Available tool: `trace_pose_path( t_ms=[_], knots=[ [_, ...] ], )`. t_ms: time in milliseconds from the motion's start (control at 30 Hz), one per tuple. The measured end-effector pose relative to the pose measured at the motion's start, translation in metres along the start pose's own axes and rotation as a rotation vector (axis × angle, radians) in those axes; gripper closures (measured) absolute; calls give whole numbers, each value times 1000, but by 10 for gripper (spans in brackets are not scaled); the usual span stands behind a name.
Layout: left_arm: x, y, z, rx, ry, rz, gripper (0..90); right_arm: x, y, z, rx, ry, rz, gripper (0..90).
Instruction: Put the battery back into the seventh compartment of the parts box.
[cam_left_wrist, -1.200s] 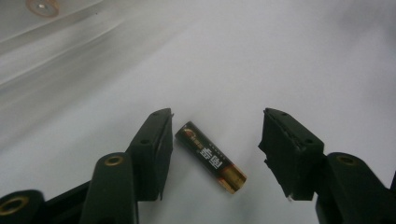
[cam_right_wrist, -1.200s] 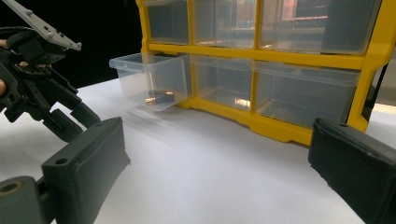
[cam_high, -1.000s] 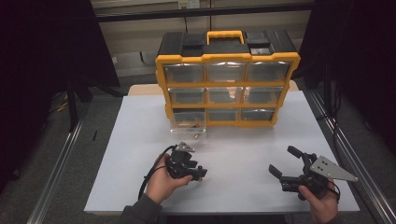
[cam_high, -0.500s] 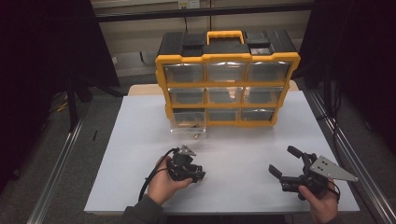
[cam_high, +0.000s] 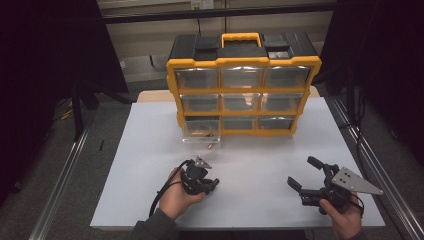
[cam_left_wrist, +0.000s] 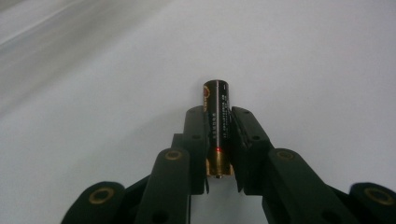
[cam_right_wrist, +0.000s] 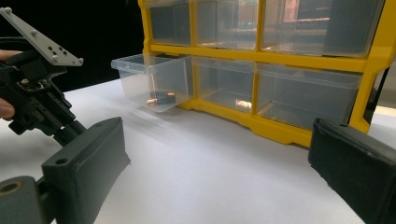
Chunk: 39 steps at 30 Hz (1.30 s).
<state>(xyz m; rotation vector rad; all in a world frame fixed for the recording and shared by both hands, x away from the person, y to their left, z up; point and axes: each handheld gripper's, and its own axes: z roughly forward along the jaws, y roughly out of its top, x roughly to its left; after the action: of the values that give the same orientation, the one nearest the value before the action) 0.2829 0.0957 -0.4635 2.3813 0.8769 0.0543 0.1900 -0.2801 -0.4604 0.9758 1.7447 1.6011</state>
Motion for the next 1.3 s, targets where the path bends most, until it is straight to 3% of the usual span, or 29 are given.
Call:
trace_pose_path(
  t_ms=[133, 267, 533, 967, 1300],
  knots=[
    [0, 1, 0, -1, 3, -12, 775, 0, 0, -1, 2, -3, -1, 39],
    [4, 2, 0, -7, -26, -50, 775, 0, 0, 0, -2, -5, 2, 39],
    [8, 12, -12, -41, -56, -54, 775, 0, 0, -1, -1, -4, 2, 39],
    [13, 33, -34, -107, -73, -88, 775, -1, 0, -1, -4, -7, 1, 39],
    [21, 52, -53, -110, -81, -81, 775, -1, 0, -1, -4, -7, 3, 39]
  ],
)
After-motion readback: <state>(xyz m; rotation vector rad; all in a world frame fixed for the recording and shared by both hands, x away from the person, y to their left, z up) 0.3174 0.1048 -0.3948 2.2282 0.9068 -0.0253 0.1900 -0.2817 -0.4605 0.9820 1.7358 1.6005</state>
